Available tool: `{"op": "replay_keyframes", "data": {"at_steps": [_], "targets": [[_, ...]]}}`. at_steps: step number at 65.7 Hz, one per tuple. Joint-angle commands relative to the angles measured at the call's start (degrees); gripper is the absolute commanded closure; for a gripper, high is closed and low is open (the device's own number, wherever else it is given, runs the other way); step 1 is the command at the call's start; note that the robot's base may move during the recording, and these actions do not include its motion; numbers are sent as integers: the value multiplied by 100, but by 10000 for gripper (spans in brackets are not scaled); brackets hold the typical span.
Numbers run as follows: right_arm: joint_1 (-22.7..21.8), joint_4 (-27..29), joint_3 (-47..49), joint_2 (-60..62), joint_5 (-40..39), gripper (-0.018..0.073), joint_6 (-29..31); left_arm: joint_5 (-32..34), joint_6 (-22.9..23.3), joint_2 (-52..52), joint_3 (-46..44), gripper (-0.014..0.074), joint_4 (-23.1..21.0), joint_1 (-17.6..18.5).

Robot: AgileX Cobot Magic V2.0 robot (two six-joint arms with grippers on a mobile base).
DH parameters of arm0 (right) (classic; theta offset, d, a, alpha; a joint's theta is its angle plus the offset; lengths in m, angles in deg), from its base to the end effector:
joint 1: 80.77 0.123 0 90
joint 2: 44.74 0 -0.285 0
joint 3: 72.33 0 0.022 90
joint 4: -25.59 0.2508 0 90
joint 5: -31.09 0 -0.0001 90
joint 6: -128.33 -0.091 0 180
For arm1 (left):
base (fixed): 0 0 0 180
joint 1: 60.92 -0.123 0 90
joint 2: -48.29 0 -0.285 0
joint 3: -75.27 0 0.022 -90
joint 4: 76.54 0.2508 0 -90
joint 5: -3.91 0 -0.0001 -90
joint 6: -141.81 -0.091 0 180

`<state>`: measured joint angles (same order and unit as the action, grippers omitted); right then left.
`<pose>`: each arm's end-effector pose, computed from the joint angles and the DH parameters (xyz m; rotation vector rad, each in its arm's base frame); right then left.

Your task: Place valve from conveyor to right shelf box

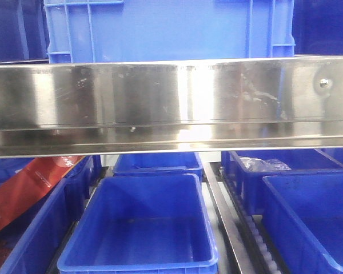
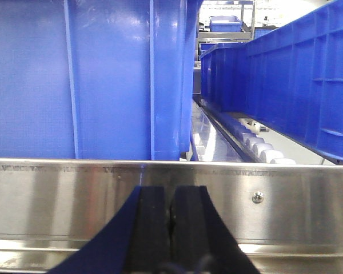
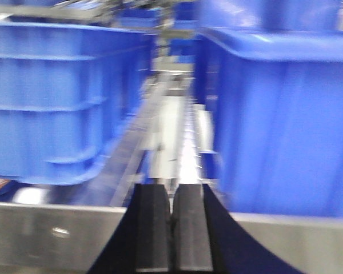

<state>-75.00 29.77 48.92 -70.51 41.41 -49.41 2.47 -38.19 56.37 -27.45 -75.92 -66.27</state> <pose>0.0810 0.0094 0.2850 -0.0665 1.6547 0.1120 0.0566 0.0053 0.2103 -0.0628 1.5142 0.0837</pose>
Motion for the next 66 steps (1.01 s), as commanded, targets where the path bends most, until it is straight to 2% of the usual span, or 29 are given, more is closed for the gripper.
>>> {"op": "replay_keyframes", "data": {"at_steps": [1,7,20,27,66], "targets": [[-323,-26,-371,458,-163,722,-59,109,36,-29,-6,707,10,-23],[-533,38,-850,979,-287,722,-59,109,36,-29,-6,707,10,-23],[-535,38,-1840,1798,-583,722,-59,109,36,-29,-6,707,10,-23],[-525,38,-1847,1798,-392,722,-59,109,36,-29,-6,707,10,-23],[-525,-11,-1847,1798,-495,722,35,109,36,-29,-6,707,10,-23]]}}
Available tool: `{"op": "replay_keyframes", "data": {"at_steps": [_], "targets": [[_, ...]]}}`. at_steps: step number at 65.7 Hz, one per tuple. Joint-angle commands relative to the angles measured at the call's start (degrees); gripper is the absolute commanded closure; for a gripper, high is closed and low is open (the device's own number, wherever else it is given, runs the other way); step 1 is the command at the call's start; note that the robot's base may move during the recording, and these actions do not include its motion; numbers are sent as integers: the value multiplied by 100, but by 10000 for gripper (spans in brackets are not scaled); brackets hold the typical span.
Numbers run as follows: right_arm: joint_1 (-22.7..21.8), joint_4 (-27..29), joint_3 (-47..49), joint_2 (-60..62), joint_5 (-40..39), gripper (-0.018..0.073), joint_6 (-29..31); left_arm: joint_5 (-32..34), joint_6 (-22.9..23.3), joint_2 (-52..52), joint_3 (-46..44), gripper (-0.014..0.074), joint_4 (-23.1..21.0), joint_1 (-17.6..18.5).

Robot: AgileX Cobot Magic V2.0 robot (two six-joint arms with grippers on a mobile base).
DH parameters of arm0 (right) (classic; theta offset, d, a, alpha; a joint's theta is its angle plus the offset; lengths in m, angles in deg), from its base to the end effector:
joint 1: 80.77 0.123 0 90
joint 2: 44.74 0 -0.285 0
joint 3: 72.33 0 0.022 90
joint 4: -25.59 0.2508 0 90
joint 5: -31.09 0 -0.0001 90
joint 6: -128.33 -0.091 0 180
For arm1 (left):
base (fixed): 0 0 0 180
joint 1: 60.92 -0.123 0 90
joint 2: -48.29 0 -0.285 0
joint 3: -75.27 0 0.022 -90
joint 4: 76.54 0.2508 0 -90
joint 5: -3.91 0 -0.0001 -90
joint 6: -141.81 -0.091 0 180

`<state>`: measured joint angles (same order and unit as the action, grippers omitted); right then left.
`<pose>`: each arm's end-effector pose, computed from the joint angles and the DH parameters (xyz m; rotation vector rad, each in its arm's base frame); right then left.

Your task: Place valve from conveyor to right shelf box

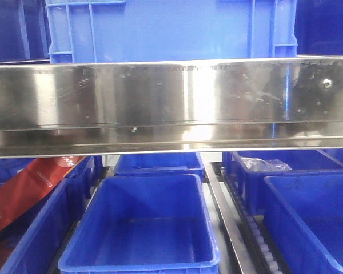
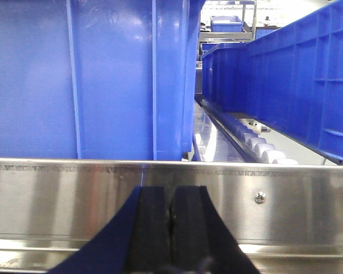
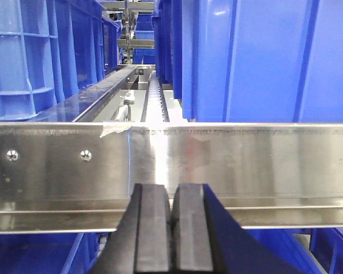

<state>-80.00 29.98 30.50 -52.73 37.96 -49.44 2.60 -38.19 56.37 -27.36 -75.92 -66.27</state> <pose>0.0567 0.0016 0.2024 0.0119 1.6060 0.0466 0.0567 0.0053 0.2099 -0.0627 1.5135 0.0837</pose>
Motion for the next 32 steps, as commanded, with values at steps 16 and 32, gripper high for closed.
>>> {"op": "replay_keyframes", "data": {"at_steps": [16,32], "targets": [[-25,-32,-5,20,-150,722,38,95,36,-29,-15,707,10,-23],[-25,-32,-5,20,-150,722,38,95,36,-29,-15,707,10,-23]]}}
